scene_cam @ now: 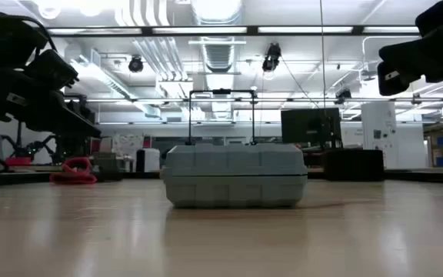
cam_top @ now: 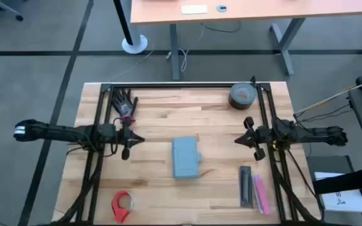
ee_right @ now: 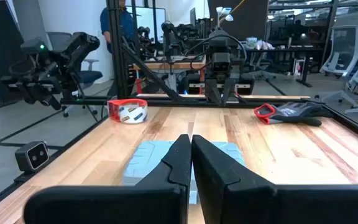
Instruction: Prefit tool cases
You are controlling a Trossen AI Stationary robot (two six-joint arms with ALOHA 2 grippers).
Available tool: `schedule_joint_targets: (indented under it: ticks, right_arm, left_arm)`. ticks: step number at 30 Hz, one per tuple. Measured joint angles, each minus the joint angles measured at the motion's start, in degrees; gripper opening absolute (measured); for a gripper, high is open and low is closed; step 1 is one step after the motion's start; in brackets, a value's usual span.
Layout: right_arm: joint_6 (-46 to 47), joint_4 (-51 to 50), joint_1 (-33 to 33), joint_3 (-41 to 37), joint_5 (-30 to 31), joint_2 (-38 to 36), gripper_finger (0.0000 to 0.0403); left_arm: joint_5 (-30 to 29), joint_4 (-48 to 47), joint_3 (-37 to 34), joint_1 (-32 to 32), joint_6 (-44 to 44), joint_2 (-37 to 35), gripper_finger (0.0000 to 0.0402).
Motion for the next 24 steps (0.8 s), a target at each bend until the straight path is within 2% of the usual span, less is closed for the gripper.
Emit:
schedule_joint_targets:
  ticks: [24]
  right_arm:
    - [-0.02, 0.00, 0.00, 0.02, 0.00, -0.02, 0.0000]
  left_arm:
    - [0.00, 0.00, 0.00, 0.01, -0.01, 0.00, 0.0036]
